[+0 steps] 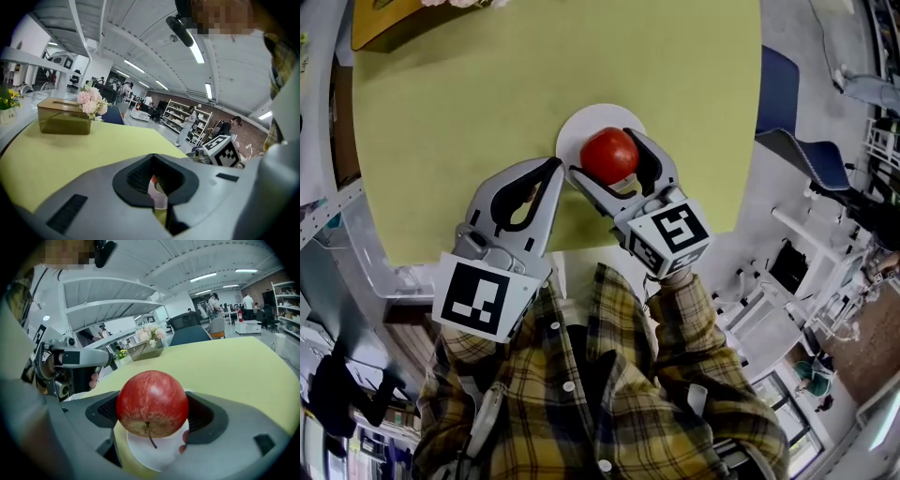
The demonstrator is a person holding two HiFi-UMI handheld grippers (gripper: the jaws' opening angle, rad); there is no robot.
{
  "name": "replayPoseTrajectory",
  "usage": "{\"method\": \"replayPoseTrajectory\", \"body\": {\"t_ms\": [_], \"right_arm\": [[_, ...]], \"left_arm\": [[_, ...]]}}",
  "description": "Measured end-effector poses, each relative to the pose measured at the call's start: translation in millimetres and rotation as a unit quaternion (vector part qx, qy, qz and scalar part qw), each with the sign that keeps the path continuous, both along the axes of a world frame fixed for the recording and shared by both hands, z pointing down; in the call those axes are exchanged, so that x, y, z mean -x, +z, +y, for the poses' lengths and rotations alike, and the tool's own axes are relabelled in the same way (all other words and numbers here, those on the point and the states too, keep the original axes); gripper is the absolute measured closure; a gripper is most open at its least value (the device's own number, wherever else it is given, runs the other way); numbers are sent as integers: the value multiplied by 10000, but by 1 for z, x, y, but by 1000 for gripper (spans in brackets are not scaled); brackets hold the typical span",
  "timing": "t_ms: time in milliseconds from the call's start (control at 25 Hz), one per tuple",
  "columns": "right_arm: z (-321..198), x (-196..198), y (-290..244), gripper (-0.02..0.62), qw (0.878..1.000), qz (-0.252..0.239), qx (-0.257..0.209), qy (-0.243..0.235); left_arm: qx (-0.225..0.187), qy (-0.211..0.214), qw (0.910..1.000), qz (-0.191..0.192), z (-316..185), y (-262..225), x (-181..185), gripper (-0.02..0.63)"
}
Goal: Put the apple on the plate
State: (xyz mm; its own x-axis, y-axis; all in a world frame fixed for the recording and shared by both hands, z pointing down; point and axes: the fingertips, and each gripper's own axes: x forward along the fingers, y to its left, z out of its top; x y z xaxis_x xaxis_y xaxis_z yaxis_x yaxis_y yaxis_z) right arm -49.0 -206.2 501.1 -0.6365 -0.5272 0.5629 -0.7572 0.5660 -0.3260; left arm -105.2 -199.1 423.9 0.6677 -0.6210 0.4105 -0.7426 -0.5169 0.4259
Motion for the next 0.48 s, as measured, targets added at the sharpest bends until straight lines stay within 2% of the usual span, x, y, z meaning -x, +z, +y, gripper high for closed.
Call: {"method": "replayPoseTrajectory", "body": {"t_ms": [240,480], "right_arm": [[2,-2,13,206,9996,260,77,5],[3,3,21,206,9978,615,153,-194]], "left_arm": [[124,-66,9998,106,6,6,-1,600],[160,-83,9998,130,7,7,-2,600]]}}
